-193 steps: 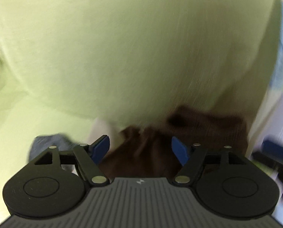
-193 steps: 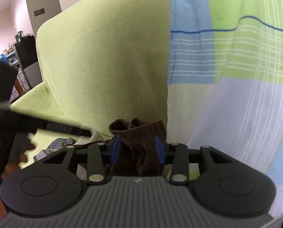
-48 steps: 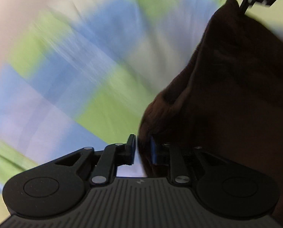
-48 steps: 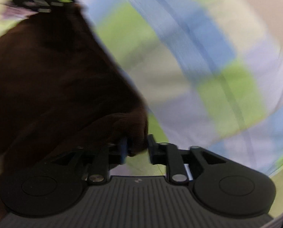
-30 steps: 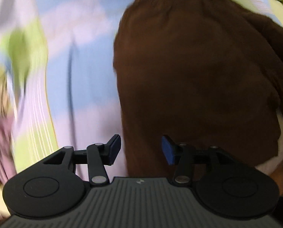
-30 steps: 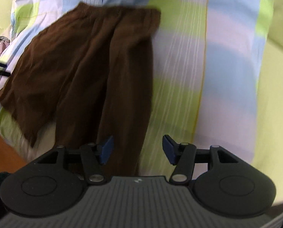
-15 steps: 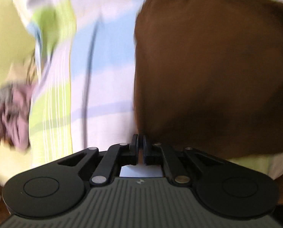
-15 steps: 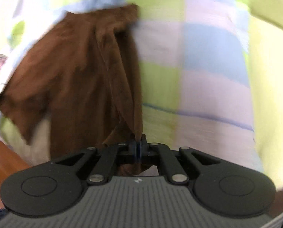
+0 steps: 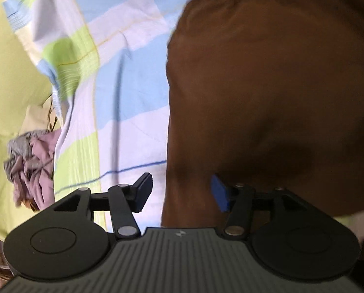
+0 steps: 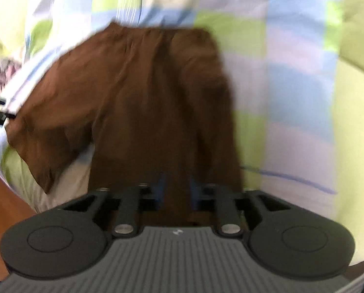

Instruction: Fold clothes

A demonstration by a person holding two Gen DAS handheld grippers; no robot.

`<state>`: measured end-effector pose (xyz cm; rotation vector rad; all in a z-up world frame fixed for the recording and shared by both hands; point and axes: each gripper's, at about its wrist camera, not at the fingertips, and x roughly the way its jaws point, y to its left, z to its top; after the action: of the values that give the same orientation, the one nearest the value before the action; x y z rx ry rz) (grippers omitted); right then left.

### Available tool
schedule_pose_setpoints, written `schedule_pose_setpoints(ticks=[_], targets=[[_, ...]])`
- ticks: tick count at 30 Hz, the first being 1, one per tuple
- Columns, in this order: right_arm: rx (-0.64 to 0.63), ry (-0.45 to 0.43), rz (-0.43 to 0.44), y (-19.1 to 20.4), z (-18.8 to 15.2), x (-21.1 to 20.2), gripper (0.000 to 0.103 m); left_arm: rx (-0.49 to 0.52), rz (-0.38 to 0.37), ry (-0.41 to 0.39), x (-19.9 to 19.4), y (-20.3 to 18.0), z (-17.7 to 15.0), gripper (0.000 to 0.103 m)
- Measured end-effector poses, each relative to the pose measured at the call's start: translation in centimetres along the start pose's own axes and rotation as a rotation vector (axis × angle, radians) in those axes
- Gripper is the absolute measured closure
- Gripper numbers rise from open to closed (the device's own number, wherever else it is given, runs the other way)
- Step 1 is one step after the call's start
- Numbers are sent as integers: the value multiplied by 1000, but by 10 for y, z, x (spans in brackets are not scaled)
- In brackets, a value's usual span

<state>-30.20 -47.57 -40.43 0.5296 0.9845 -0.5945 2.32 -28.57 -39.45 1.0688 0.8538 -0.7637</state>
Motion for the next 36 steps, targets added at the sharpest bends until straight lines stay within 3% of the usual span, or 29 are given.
schedule_pose_setpoints(ticks=[4,7,9,11,17,21,25,29,30,31,32,34,36], targets=[[-21,-36,61,23,-9,-12,82,-60,-113,16,4,22,-16,44],[7,-30,194,41,-16,-15,70,-44,-147,29,7,20,-19,44],[88,15,295,62,-22,-5,69,-24,-184,35,15,22,-17,44],[186,38,320,80,-28,10,68,-3,-234,30,21,26,-15,44],[452,22,339,109,-47,34,66,77,-379,7,31,45,-18,45],[524,-21,281,129,-56,40,58,102,-397,-6,34,54,-22,42],[580,-46,252,134,-58,38,54,9,-470,22,42,72,-29,42],[622,-66,238,137,-61,44,54,-69,-500,-3,50,78,-40,44],[625,-67,232,138,-61,44,63,-78,-509,-10,50,79,-40,55],[624,-62,223,139,-60,44,87,-85,-519,-16,49,81,-40,93],[628,-57,220,139,-59,45,96,-97,-531,-15,49,83,-39,99],[658,-54,239,138,-61,45,96,-126,-548,-20,46,90,-38,99],[649,-53,245,142,-61,39,97,-106,-496,-73,34,95,-45,100]])
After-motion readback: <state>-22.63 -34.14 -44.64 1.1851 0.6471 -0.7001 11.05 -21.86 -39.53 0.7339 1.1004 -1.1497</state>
